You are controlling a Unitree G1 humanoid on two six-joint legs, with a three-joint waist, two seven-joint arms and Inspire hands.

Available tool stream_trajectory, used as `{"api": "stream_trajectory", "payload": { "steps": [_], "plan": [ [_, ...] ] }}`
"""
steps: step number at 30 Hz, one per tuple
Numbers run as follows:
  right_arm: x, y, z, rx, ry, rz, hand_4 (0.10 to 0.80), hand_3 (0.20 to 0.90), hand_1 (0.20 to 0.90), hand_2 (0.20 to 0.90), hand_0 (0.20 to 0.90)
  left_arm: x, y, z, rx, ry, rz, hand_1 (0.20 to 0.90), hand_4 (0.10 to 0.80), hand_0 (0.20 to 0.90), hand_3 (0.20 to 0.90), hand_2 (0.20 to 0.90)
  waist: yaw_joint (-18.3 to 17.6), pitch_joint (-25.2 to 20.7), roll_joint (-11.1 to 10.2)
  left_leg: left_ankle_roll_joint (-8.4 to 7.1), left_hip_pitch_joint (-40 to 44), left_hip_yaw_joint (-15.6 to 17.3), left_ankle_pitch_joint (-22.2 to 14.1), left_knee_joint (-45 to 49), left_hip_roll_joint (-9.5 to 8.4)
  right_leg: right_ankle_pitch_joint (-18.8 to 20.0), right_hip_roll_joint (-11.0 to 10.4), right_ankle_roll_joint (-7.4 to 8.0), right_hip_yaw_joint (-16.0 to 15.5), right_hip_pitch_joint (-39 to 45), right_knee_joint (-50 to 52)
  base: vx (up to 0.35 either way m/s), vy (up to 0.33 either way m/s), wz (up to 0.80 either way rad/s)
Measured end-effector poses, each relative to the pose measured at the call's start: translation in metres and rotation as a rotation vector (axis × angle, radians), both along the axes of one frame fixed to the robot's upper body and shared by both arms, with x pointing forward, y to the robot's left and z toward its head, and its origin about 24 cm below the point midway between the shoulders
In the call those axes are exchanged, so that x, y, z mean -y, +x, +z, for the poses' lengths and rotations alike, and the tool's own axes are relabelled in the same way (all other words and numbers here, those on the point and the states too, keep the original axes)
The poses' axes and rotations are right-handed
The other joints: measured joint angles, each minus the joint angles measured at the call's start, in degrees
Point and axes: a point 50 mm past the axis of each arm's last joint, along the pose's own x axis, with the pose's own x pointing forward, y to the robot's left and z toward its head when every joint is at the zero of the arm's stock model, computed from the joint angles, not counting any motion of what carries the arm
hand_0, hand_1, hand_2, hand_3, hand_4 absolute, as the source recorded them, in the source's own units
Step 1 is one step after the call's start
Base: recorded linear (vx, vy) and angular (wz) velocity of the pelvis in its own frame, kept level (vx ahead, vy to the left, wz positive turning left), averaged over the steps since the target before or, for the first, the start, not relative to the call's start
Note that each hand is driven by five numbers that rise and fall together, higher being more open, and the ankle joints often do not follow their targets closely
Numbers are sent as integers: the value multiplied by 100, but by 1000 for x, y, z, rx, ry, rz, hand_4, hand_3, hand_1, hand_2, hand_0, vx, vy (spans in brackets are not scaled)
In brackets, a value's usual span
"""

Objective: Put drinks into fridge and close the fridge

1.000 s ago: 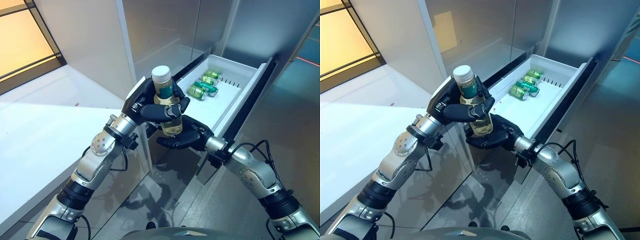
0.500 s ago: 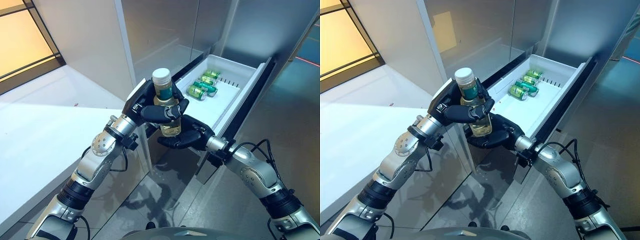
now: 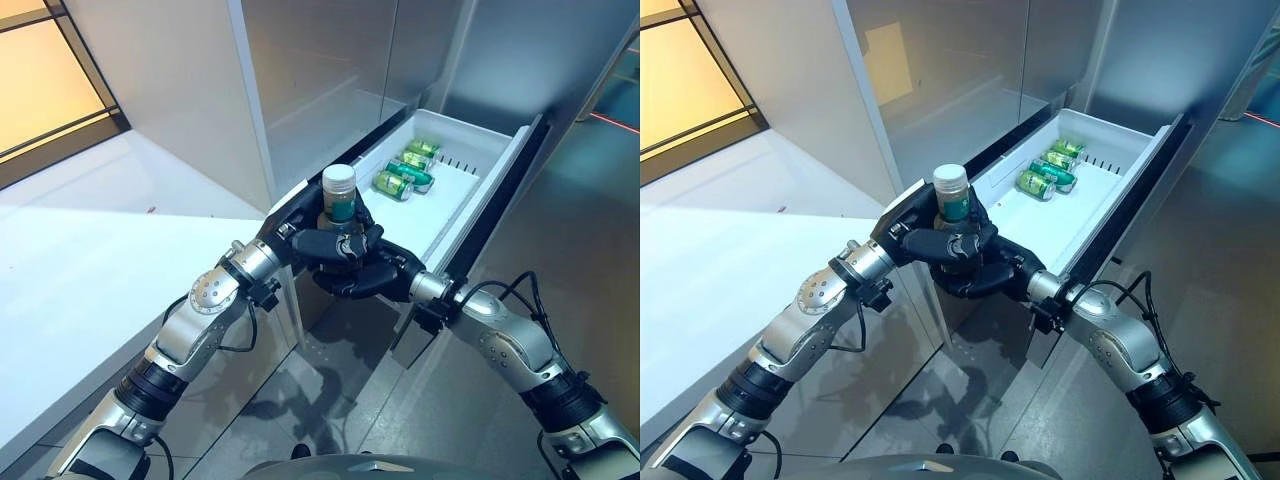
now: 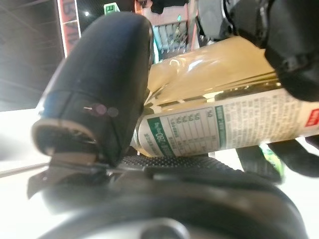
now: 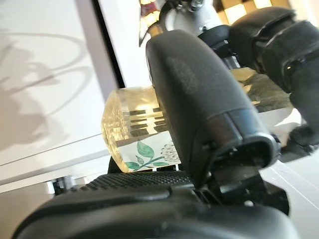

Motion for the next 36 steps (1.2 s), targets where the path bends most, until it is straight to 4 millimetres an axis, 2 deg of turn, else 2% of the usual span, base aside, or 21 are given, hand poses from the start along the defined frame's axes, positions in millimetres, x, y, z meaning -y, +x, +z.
{"api": "stream_trajectory", "payload": {
  "steps": [1, 10, 12, 13, 16, 20, 23, 26, 29, 32, 36],
  "plan": [
    [0, 0, 0, -1, 1, 1, 100, 200, 300, 300, 300, 0, 0, 0, -5, -5, -3, 300, 100, 300, 200, 300, -1, 4, -7, 0, 0, 2, 0, 0, 2, 2, 2, -2, 0, 1, 0, 0, 0, 0],
    [-1, 0, 0, -2, 2, 2, 100, 200, 300, 300, 300, 2, -1, -1, -18, -30, -3, 300, 100, 300, 200, 300, -3, 8, -14, -2, 6, 32, -1, 0, 8, 5, 8, -5, 21, -1, 0, 0, 0, 0],
    [-1, 0, 0, -1, 0, -2, 100, 200, 300, 300, 300, 3, -1, -1, -13, -34, 3, 472, 300, 472, 400, 472, -2, 11, -18, -2, 6, 32, -1, 0, 9, 5, 8, -5, 21, -1, 0, 0, 0, 0],
    [0, 0, 0, 7, -6, -6, 100, 200, 300, 300, 300, 3, -2, -1, -11, -36, 9, 900, 800, 900, 900, 900, -2, 15, -25, -2, 6, 32, -2, 0, 9, 5, 8, -5, 21, -1, 0, 0, 0, 0],
    [-1, 2, 4, 74, -43, -24, 100, 200, 300, 300, 300, 4, -2, 0, 20, -45, 22, 900, 800, 900, 900, 900, 1, 32, -54, -2, 6, 32, -2, 0, 11, 8, 10, -9, 21, -1, 0, 0, 0, 0],
    [2, 8, 15, 198, -109, -115, 100, 200, 300, 300, 300, 8, -3, 8, 76, -142, 53, 900, 800, 900, 900, 900, 13, 60, -99, -2, 4, 32, -2, 0, 11, 11, 12, -12, 20, -3, 0, 0, 0, 0],
    [6, 18, 31, 361, -234, -183, 100, 200, 300, 300, 300, 10, -2, 14, 86, -216, 78, 900, 800, 900, 900, 900, 8, 77, -128, -2, -1, 29, -2, 1, 13, 12, 14, -13, 21, -7, 0, 0, 0, 0],
    [9, 24, 43, 445, -272, -250, 100, 200, 300, 300, 300, 11, -1, 19, 71, -316, 78, 900, 800, 900, 900, 900, 22, 80, -134, -2, -7, 12, -2, 1, 15, 12, 17, -13, 10, -6, 0, 1, -2, 2],
    [25, 39, 51, 468, -295, -396, 100, 200, 300, 300, 300, 14, -1, 23, 36, -424, 49, 900, 800, 900, 900, 900, 106, 83, -139, -3, -16, -20, -1, 1, 15, 12, 19, -13, -20, -5, 0, 6, -3, 3],
    [33, 46, 52, 479, -337, -466, 100, 200, 300, 300, 300, 16, 0, 21, -41, -491, 28, 900, 800, 900, 900, 900, 142, 88, -144, -3, -25, -52, -1, 0, 15, 11, 20, -13, -61, -1, 0, 24, -6, 7],
    [46, 52, 40, 440, -365, -548, 100, 200, 300, 300, 300, 19, 1, 9, -201, -586, -12, 900, 800, 900, 900, 900, 227, 107, -148, -3, -33, -98, -1, 0, 14, 10, 20, -12, -106, 10, 0, 17, -5, 4]
  ]
}}
